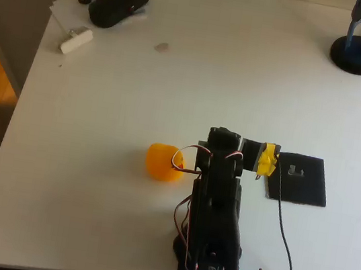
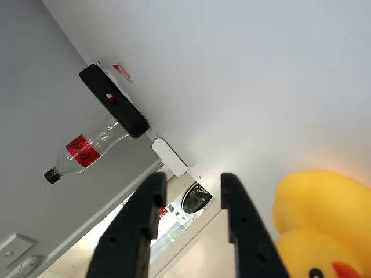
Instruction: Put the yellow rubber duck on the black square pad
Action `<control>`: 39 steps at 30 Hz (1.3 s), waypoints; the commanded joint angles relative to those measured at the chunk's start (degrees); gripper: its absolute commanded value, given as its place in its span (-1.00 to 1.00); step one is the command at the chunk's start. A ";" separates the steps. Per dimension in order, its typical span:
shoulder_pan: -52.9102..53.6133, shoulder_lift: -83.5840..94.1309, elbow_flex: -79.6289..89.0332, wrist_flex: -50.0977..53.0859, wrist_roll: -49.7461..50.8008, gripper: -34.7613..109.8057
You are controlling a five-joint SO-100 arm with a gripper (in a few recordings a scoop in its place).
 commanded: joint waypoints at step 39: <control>1.58 0.44 -20.04 -0.70 -1.32 -0.38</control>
